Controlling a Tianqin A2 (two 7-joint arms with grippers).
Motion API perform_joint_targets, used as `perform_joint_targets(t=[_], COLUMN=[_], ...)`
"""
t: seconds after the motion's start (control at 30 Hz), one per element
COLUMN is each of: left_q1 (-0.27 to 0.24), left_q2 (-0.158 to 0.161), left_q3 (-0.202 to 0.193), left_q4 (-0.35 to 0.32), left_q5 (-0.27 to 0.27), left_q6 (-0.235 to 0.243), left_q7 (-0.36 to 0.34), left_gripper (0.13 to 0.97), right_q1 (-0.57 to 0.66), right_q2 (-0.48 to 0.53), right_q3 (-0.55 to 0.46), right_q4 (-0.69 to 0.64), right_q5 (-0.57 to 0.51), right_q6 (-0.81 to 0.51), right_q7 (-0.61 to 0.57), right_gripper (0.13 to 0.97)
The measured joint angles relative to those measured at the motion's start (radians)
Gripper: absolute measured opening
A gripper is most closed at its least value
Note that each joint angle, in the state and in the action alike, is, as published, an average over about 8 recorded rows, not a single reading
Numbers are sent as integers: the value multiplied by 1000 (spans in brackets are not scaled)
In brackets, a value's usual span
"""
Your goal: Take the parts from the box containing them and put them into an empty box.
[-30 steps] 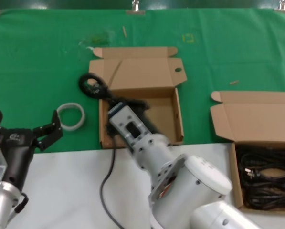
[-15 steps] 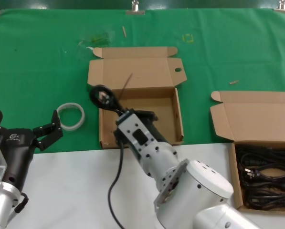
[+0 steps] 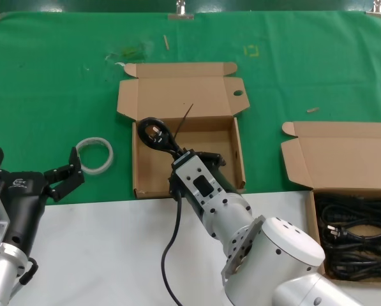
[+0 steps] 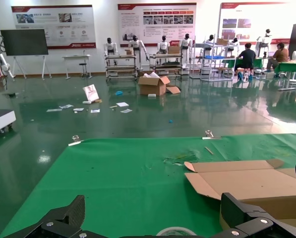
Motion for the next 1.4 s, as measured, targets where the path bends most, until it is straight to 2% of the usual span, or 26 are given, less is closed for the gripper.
perform_joint_targets(t=[0.33,0.63,0.93,1.2,1.23,1.4], left_q1=[0,0,0,0,0,0], left_q2=[0,0,0,0,0,0], left_q3=[0,0,0,0,0,0], left_q4=[0,0,0,0,0,0], left_q5=[0,0,0,0,0,0], left_q6=[0,0,0,0,0,0], left_q7=[0,0,0,0,0,0], left_gripper=[966,966,966,966,966,966], right_q1=[3,3,3,2,1,-12], right_q2=[16,22,24,24,24,24], right_q3=[-5,-5,-5,-5,-3,18], right_q4=[-1,-1,-1,-1,-1,5], right_q5=[0,0,0,-1,-2,-27], right_q6=[-4,-4,-4,-5,-6,-22], right_q7=[10,10,10,11,13,41], right_gripper=[225,306,453,659,659,764])
